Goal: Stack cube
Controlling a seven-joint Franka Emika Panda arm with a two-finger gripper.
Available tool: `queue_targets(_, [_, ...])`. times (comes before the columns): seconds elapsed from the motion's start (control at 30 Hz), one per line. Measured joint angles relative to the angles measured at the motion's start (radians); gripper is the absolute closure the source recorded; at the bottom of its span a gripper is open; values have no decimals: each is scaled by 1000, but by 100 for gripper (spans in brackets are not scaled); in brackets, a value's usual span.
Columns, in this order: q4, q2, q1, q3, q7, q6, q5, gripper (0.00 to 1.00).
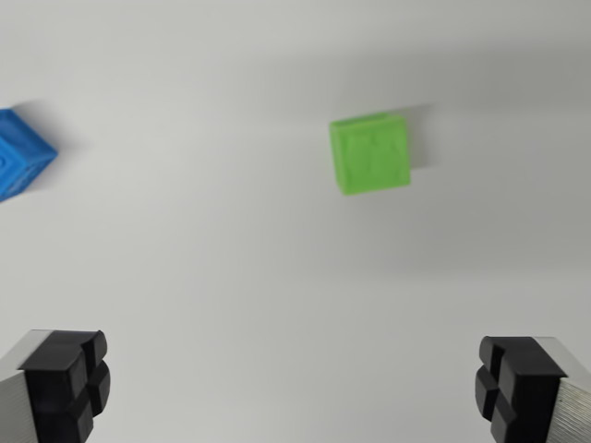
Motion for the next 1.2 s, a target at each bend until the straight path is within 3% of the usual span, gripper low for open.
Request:
queue_targets(0.63, [0, 2, 2, 1, -2, 0, 0, 0])
queue_targets(1.2, [-20, 17, 18, 15, -26, 33, 0, 0])
